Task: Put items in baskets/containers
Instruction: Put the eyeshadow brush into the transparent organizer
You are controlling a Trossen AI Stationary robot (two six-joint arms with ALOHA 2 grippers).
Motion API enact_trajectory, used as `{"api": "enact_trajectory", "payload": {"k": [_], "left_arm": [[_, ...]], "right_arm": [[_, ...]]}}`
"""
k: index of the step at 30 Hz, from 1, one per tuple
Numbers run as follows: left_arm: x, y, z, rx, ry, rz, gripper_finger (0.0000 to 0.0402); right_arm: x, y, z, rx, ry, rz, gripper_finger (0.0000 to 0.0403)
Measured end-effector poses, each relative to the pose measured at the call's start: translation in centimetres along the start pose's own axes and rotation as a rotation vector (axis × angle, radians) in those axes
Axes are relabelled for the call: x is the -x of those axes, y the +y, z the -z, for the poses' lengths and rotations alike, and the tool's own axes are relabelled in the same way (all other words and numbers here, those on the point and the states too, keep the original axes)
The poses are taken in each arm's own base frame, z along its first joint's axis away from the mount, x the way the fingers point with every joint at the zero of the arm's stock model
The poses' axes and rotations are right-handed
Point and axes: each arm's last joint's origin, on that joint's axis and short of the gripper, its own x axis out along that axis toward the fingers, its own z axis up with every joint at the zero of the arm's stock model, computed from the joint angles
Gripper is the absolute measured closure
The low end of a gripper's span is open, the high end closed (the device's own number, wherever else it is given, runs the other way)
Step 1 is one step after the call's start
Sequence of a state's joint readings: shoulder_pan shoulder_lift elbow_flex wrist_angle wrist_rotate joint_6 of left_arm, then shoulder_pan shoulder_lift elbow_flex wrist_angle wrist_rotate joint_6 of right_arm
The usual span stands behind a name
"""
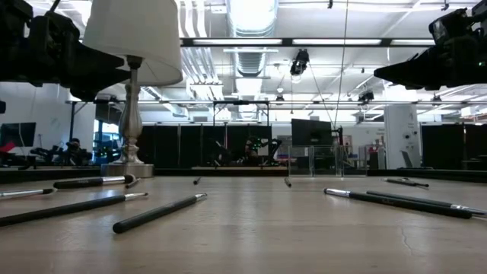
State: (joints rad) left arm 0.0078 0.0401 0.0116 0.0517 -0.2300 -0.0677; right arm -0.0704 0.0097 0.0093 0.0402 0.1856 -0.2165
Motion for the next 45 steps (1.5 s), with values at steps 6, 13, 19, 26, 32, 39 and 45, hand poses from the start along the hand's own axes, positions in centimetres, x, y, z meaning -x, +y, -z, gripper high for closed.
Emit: {"api": "enact_trajectory", "payload": {"k": [6,13,19,26,32,39,45], "left_arm": [[0.0,0.0,0.0,0.000,0.000,0.000,0.0177],[0.0,0.0,-0.1,0.002,-0.008,0.000,0.0177],[0.0,0.0,-0.1,-0.035,-0.014,0.000,0.0177],[0.0,0.2,-0.2,-0.077,-0.025,-0.059,0.0177],[0.0,0.2,-0.3,-0.129,-0.033,-0.060,0.0177],[0.0,0.1,-0.4,-0.001,-0.039,-0.038,0.0177],[0.0,0.1,-0.4,0.047,-0.044,-0.037,0.0177]], "right_arm": [[0.0,0.0,0.0,0.000,0.000,0.000,0.0335],[0.0,-0.2,-0.9,-0.083,-0.094,0.007,0.0335],[0.4,-0.7,-3.0,-0.237,-0.311,0.037,0.0335],[-0.7,-0.6,-1.2,-0.330,-0.102,0.176,0.0353],[-1.9,-0.3,-0.4,-0.352,-0.013,0.217,0.0392],[-3.2,0.0,0.9,-0.373,0.149,0.289,0.0394],[-4.6,0.0,-0.1,-0.315,0.205,0.311,0.0394]]}}
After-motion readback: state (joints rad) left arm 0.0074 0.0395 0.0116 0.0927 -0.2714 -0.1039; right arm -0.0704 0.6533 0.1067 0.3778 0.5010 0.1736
